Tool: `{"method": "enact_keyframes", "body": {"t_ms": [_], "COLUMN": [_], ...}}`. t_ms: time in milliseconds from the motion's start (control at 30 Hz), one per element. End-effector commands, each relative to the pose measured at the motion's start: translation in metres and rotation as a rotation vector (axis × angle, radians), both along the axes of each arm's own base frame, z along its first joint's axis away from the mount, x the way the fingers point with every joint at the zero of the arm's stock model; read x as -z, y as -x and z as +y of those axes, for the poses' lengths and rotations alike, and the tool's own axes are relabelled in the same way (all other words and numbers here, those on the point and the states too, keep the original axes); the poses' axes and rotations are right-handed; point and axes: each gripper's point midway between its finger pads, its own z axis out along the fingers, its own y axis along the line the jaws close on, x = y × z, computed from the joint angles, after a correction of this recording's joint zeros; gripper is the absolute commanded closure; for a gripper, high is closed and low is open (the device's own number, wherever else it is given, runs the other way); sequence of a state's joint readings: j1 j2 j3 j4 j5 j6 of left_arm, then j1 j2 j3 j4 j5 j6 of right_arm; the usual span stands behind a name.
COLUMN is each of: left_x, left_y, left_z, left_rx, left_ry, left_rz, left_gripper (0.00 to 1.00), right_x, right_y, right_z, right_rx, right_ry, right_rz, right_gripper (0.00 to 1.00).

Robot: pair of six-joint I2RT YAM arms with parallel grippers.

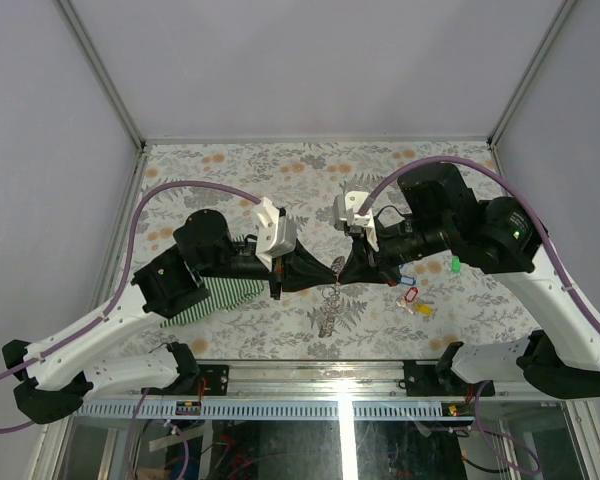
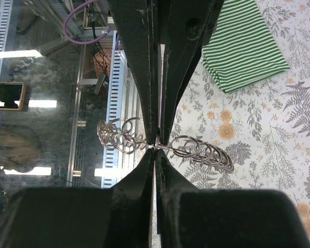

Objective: Put the keys on the keyring

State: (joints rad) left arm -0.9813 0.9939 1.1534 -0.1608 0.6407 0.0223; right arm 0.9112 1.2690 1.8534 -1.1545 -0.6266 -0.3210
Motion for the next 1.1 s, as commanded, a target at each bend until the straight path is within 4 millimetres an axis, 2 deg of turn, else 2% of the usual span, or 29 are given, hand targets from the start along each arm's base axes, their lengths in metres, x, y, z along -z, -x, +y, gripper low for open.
{"method": "enact_keyframes", "body": {"t_ms": [0,67,133,233,433,700,900,1067], "left_x": [-0.025,-0.03,-0.04,-0.054,-0.079,-0.097,-0.102,-0.103], "left_y": [0.006,0.005,0.007,0.009,0.019,0.025,0.025,0.024], "left_z": [0.001,0.004,0.007,0.015,0.029,0.041,0.042,0.042], "left_rx": [0.023,0.003,-0.004,-0.022,-0.022,-0.019,-0.02,-0.022], "left_ry": [0.068,0.088,0.136,0.213,0.337,0.474,0.502,0.505], "left_rz": [-0.036,-0.037,-0.043,-0.051,-0.061,-0.037,-0.032,-0.033], "left_gripper": [1.0,1.0,1.0,1.0,1.0,1.0,1.0,1.0], "right_x": [-0.014,-0.017,-0.021,-0.034,-0.061,-0.093,-0.1,-0.097], "right_y": [-0.002,-0.002,-0.002,-0.004,-0.005,0.003,0.005,0.007], "right_z": [0.009,0.009,0.008,0.009,0.007,0.004,0.009,0.014], "right_rx": [-0.009,-0.007,-0.004,0.002,0.047,0.092,0.068,0.042], "right_ry": [-0.065,-0.082,-0.11,-0.189,-0.42,-0.78,-0.886,-0.891], "right_rz": [-0.038,-0.053,-0.077,-0.138,-0.263,-0.304,-0.287,-0.27], "right_gripper": [1.0,0.96,0.86,0.76,0.68,0.67,0.69,0.73]}}
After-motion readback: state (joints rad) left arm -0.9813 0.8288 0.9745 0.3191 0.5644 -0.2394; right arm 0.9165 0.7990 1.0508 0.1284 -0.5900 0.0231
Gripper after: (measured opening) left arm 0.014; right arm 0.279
